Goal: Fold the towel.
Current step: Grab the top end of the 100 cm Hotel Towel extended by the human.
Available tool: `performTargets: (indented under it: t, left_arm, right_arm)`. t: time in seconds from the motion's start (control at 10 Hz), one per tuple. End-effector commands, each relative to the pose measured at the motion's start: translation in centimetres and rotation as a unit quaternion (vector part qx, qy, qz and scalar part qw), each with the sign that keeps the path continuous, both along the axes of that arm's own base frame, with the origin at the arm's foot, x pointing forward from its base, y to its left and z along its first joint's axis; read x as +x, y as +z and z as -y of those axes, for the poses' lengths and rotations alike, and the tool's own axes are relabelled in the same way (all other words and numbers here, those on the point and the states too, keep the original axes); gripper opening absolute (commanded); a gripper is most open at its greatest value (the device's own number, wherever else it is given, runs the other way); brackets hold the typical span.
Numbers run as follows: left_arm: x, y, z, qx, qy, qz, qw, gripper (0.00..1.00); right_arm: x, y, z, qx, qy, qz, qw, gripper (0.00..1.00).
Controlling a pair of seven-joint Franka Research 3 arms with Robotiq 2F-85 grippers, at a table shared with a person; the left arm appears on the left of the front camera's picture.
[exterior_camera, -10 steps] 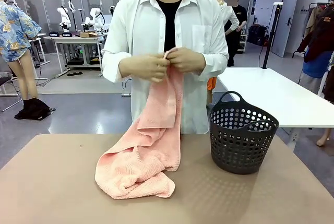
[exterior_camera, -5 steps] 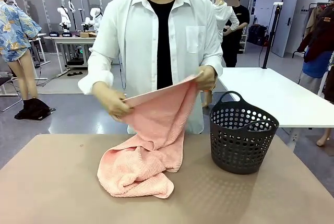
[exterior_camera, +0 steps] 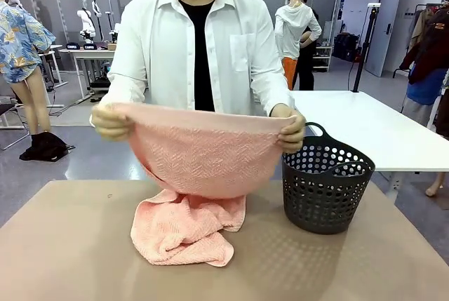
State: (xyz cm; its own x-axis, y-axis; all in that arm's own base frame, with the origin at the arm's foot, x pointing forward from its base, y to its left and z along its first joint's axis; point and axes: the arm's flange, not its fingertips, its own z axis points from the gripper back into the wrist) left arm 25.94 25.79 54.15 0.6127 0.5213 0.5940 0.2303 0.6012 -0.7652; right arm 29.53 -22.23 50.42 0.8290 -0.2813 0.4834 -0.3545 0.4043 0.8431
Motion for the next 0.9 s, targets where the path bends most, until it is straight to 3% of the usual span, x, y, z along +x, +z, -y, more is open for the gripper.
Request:
performTargets:
  t: [0.0,0.1,0.4,0.6,0.8]
  left_arm:
    - [0.2,0.0,-0.2,0.0,-0.005,0.012,1.0,1.0]
    - [0.0,0.0,0.0,0.0,0.0,0.0,1.0,1.0]
    - [-1.7,5.0,1.4,0.176,-0.018,0.036,0.984,1.0]
    - [-1.9,9.7,3.6,0.304,-0.045,0.038,0.951,1.0]
    - [-1.1,15.0,8.3,0.439,-0.073,0.043,0.894,1.0]
  right_arm:
    - [0.1,0.1,0.1,0.003,0.001,0.008,1.0,1.0]
    - [0.0,0.0,0.0,0.0,0.0,0.0,1.0,1.0]
    - [-0.8,4.2,-1.8,-0.135,0.077,0.085,0.984,1.0]
    - [-0.9,8.9,-3.6,-0.219,0.09,0.124,0.964,1.0]
    - [-0.9,14.1,-7.1,-0.311,0.1,0.153,0.933,1.0]
